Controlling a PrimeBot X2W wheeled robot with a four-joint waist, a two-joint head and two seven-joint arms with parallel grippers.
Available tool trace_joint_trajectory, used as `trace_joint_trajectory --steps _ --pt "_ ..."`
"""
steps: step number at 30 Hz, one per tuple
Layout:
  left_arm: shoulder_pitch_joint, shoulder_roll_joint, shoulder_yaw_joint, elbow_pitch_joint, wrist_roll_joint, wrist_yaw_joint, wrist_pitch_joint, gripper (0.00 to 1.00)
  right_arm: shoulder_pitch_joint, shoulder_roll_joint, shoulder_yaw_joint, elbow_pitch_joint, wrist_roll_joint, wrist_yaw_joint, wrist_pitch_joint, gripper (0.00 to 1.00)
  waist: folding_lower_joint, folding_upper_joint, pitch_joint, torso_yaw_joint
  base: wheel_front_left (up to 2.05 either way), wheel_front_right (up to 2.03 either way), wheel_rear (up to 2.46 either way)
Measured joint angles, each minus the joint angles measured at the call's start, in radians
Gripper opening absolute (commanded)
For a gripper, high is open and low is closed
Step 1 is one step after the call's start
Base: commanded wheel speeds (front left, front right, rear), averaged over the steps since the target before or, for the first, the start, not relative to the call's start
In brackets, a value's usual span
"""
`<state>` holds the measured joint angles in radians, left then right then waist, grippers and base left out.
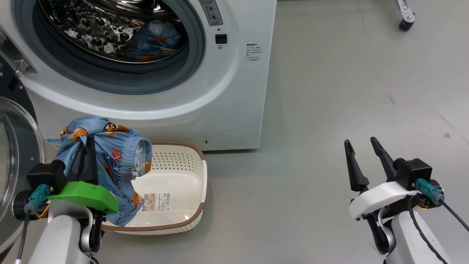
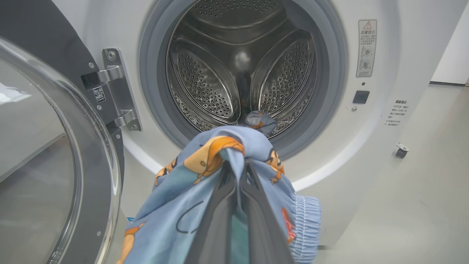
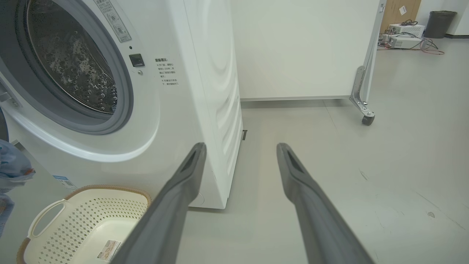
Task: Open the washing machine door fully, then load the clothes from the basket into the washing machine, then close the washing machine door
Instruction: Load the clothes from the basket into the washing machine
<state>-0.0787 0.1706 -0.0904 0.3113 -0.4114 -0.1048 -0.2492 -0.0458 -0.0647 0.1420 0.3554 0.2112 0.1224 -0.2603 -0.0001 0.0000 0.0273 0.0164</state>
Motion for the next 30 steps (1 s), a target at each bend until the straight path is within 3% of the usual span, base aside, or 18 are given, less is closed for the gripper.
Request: trace_joint_trajectory --steps 30 --pt "0.063 -0.060 0.051 -0.126 0.051 0.000 0.000 0.00 0.011 0.000 -0.008 -0.065 0.000 0.000 0.000 1.00 0.0000 0.0000 0.069 -0.010 0.00 0.00 0.00"
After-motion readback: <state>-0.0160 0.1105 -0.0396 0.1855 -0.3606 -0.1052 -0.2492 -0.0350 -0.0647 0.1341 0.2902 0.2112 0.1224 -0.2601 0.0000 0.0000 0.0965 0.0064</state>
